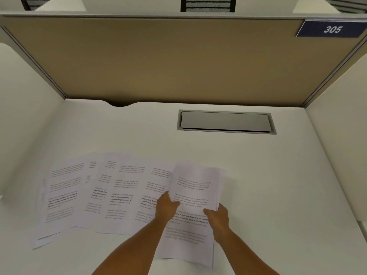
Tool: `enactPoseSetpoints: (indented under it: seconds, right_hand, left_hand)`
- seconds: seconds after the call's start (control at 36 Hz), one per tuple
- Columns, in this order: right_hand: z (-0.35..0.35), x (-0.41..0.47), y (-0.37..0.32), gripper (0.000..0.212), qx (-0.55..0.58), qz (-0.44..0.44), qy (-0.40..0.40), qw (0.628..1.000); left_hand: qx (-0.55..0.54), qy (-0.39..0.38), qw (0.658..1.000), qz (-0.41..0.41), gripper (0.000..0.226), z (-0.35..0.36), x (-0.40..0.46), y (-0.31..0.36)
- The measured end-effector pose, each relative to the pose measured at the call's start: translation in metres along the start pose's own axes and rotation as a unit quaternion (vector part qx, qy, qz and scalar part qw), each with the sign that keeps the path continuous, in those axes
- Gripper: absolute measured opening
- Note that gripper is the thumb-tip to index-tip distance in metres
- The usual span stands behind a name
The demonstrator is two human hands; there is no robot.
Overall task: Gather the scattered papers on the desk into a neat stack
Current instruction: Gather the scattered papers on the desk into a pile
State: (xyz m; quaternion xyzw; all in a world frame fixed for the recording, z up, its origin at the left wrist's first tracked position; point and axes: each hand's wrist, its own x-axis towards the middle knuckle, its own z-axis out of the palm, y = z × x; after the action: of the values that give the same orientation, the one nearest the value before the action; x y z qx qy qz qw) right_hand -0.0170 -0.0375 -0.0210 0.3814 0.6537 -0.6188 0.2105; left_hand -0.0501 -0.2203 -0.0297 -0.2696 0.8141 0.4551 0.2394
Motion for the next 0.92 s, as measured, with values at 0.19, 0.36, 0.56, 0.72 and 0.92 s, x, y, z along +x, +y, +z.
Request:
enactPoseSetpoints:
  seconds: [0.19,0.36,0.56,0.72,0.92]
  right_hand:
    - [-0.007,-0.002,-0.004,0.044,-0.02,-0.049,-0.033,0.998]
    - [-0.021,-0.002,-0.017,0.05,-0.019,-0.098,-0.068,0.993]
    - [-0.02,-0.008,-0.032,0.041,0.02,-0.103,-0.11,0.988]
    - [0.0,-0.013,-0.046,0.045,0.014,-0.112,-0.146,0.983]
    - [0.027,-0.024,-0.067,0.039,0.024,-0.105,-0.169,0.98]
  left_hand:
    - [-0.065,-0.023,0.997,0.033,0.041,-0.007,-0.013,0.0]
    - [-0.134,-0.009,0.988,0.072,0.045,-0.023,-0.025,0.007]
    - [-0.181,0.044,0.977,0.1,0.038,-0.043,-0.043,0.015]
    - [-0.209,0.101,0.967,0.103,0.033,-0.067,-0.054,0.015]
    - [-0.269,0.092,0.955,0.083,0.035,-0.108,-0.046,0.007]
